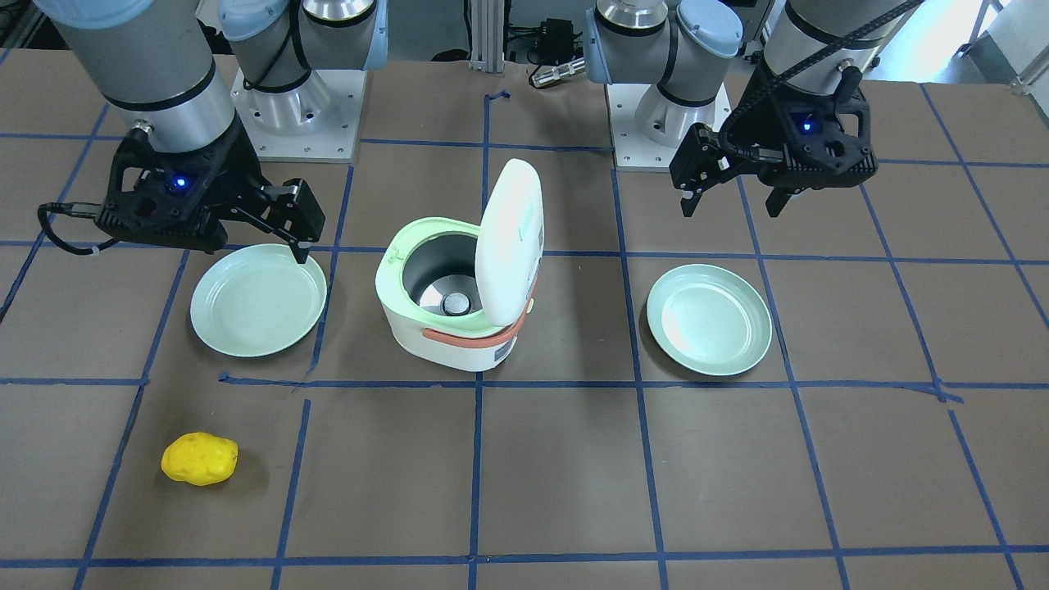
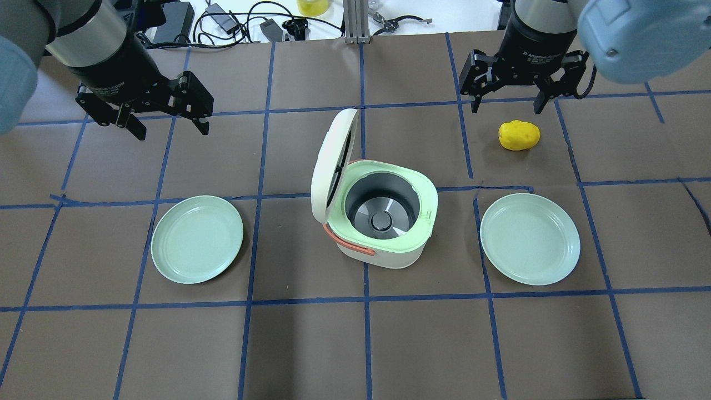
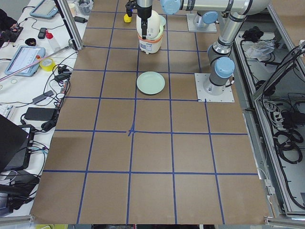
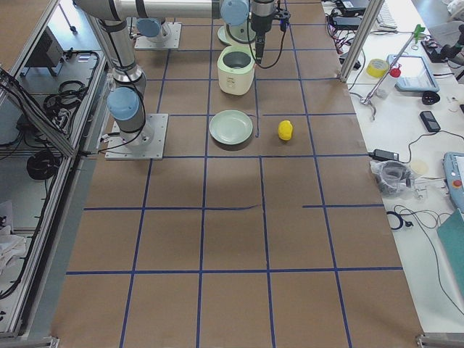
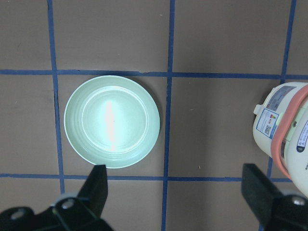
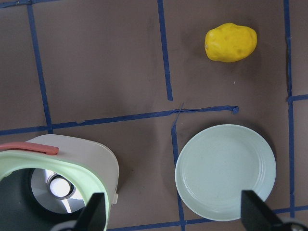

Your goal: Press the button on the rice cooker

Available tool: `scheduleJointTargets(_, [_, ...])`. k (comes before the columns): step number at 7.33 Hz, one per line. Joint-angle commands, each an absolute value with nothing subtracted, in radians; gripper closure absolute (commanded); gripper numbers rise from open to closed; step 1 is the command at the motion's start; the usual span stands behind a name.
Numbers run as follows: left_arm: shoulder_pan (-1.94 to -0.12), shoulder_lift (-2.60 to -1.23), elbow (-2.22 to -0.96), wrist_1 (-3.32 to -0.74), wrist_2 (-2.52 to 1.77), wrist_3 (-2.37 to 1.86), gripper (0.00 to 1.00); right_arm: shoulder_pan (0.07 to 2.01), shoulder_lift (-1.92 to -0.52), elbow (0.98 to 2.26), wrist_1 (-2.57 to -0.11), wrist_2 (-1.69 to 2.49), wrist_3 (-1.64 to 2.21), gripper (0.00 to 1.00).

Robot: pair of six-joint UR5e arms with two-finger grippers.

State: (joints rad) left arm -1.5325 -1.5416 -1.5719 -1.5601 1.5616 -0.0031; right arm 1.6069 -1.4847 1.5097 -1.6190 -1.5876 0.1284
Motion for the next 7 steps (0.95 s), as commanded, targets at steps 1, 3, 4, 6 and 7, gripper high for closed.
scheduleJointTargets(1, [-1.532,-1.542,-1.571,-1.560,1.562,-0.003,0.00,1.585,-1.497,1.509,-1.586,-1.583,0.104,0.00])
scheduleJointTargets(3, [-1.532,-1.542,-1.571,-1.560,1.562,-0.003,0.00,1.559,-1.500,1.511,-1.583,-1.589,0.069,0.00])
scheduleJointTargets(4, [-1.532,-1.542,-1.571,-1.560,1.562,-0.003,0.00,1.559,-1.500,1.511,-1.571,-1.588,0.069,0.00])
scheduleJointTargets(6, [-1.532,-1.542,-1.572,-1.560,1.562,-0.003,0.00,1.559,-1.505,1.509,-1.571,-1.577,0.069,0.00])
scheduleJointTargets(7, [-1.532,-1.542,-1.571,-1.560,1.562,-0.003,0.00,1.557,-1.508,1.509,-1.565,-1.577,0.069,0.00])
